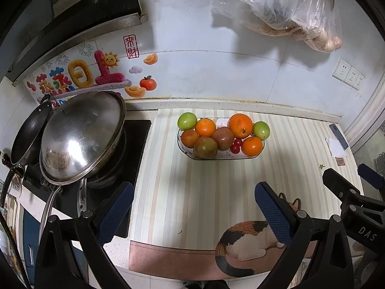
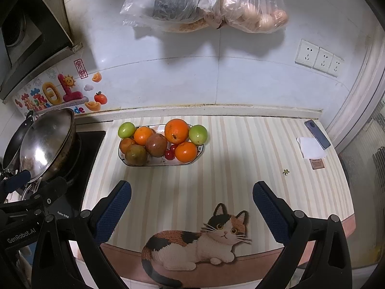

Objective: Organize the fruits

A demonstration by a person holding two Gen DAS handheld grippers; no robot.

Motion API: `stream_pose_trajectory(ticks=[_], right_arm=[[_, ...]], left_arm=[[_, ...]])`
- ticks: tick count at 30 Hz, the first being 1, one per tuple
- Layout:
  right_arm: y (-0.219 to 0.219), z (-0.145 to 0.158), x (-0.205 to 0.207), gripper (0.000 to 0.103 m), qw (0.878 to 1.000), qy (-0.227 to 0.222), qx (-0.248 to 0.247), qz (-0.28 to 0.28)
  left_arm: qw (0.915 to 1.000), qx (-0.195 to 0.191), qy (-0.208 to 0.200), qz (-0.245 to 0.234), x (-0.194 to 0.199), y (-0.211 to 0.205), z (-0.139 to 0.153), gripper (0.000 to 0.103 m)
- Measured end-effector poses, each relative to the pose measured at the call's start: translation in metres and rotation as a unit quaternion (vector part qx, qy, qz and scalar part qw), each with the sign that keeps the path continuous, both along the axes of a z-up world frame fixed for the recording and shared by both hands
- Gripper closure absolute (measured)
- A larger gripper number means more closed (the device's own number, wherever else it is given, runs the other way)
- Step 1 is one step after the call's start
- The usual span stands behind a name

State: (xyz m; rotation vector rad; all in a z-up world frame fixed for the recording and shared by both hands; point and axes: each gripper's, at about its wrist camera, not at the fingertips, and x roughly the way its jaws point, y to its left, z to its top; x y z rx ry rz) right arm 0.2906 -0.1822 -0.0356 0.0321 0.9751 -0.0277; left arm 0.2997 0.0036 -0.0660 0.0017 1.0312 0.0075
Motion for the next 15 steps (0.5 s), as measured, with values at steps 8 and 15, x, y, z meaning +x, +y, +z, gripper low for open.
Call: stream_pose_trajectory(ticks=[8, 15], right_arm=[[-0.0018, 0.0022, -0.0019, 0.0, 1.0, -0.002, -0.001, -0.001], [-0.0028, 0.0034, -0.0026, 0.0, 1.0, -0.004, -0.002, -0.001]], left_arm=[[1.0, 0.0, -0.001, 0.0, -0.0009, -0.0004, 0.0011, 0.0], [1.0, 0.0, -0.008, 0.002, -0.0021, -0.0006, 0.0061, 0.0]])
